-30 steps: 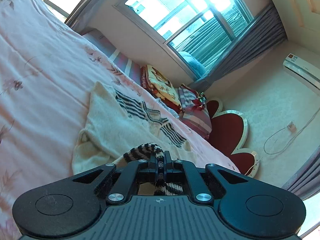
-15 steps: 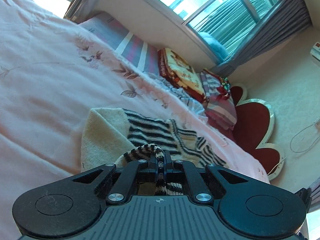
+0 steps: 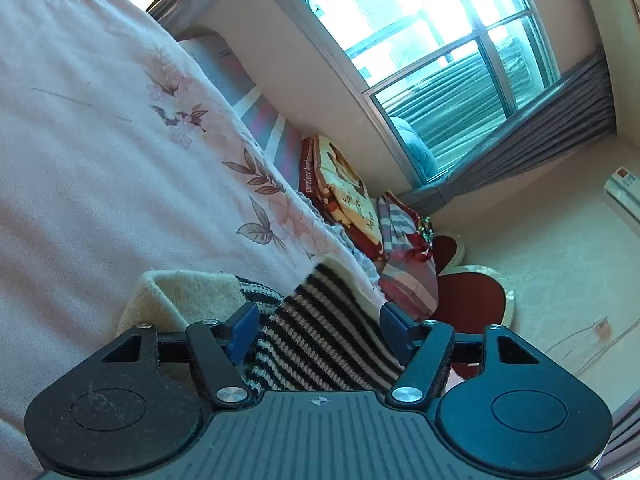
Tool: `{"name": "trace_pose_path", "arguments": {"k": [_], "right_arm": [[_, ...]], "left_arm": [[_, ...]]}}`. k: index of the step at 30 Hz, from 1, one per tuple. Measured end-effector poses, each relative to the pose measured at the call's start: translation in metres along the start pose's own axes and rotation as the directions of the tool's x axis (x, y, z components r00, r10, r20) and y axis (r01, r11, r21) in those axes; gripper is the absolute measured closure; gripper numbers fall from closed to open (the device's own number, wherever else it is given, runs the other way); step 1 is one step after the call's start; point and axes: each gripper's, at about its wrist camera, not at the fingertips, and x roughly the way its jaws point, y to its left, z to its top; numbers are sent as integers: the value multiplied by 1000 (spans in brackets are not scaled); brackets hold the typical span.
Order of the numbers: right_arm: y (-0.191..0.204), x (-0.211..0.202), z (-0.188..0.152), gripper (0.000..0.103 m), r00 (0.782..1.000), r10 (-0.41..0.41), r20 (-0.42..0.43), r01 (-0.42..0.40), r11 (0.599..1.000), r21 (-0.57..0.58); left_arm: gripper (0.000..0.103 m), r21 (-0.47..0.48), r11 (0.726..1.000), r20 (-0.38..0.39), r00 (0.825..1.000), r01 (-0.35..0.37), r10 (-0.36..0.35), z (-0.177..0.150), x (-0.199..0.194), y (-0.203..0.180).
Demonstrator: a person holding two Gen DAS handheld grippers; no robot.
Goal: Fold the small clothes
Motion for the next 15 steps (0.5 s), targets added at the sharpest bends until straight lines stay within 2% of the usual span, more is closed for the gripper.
{"name": "trace_pose_path", "arguments": {"k": [2, 4, 6, 9, 11, 13, 15], "right_arm": [[10, -5, 1, 74, 1000, -13, 13, 14, 997, -75], [21, -8, -1, 73, 1000, -21, 20, 24, 987, -159], [30, -11, -4, 73, 999, -26, 26, 32, 973, -228], [43, -4, -9, 73, 998, -61, -16, 52, 944, -326], [53, 2, -16, 73, 992, -121, -28, 99, 905, -415], [62, 12, -24, 74, 977, -211, -27, 170, 850, -499], [72, 21, -34, 74, 964, -265, -11, 210, 786, -581]], "left_arm": [[36, 110, 992, -10, 998, -55, 57, 1, 0, -14], [36, 217, 971, -26, 994, -102, 110, 4, 1, -27], [37, 285, 950, -47, 988, -131, 150, 5, 6, -35], [43, 396, 899, -71, 970, -185, 231, 3, 17, -47], [55, 458, 857, -62, 954, -235, 295, -1, 22, -52], [57, 515, 815, -38, 943, -264, 330, -5, 19, -54], [66, 578, 760, -1, 931, -297, 364, -14, 15, -59]]}}
